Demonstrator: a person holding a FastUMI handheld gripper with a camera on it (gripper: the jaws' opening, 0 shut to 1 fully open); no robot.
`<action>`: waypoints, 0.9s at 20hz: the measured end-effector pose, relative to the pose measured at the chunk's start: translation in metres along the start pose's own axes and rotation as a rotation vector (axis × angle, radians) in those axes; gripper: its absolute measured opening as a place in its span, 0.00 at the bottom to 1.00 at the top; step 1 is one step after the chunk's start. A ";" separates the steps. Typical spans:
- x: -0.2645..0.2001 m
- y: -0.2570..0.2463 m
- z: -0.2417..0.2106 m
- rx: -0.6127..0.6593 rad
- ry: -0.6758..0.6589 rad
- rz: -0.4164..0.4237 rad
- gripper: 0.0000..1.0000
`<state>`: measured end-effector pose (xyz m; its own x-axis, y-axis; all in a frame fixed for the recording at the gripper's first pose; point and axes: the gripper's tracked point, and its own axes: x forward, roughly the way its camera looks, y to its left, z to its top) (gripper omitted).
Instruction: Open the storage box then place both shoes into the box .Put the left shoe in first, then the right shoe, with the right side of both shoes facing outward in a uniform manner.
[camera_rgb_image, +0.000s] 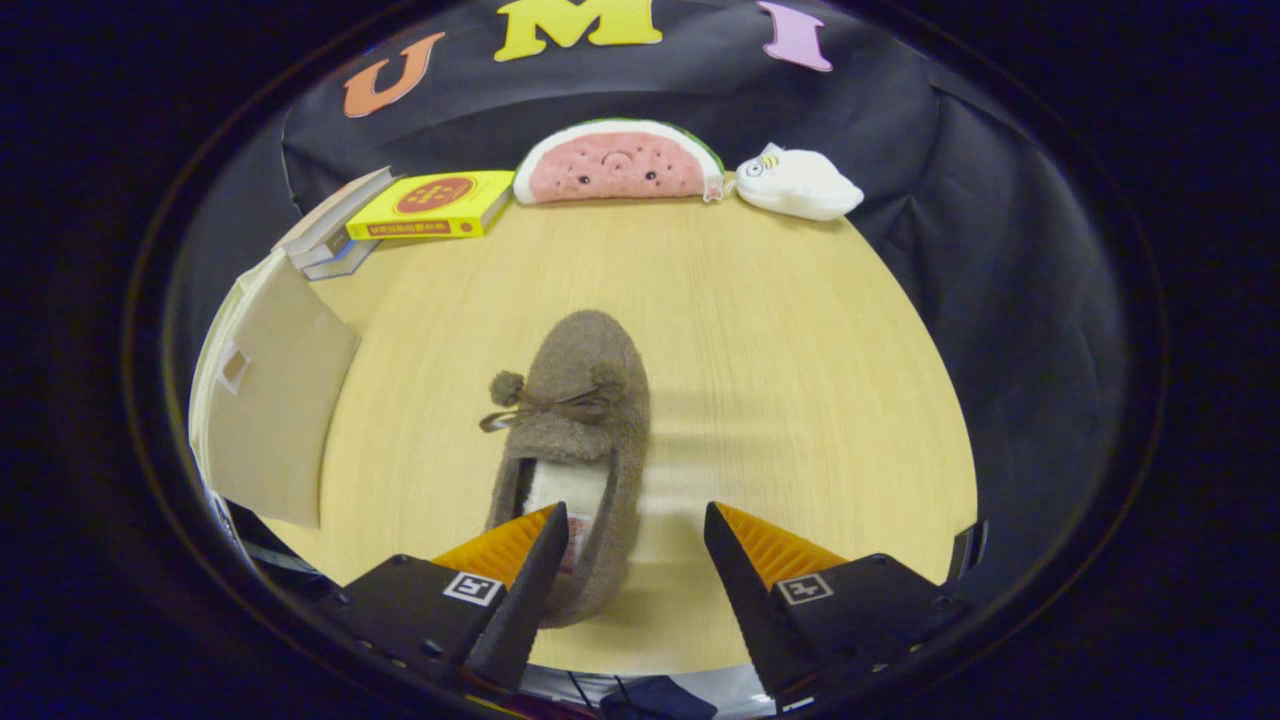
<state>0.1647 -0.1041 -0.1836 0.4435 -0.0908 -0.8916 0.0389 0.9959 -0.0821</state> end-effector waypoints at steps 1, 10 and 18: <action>0.004 0.000 -0.002 0.001 0.014 0.017 0.79; 0.015 0.013 -0.001 0.066 0.041 0.093 0.02; -0.033 0.019 0.011 0.128 -0.025 0.129 0.00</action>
<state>0.1609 -0.0819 -0.1509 0.4745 0.0364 -0.8795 0.0932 0.9915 0.0913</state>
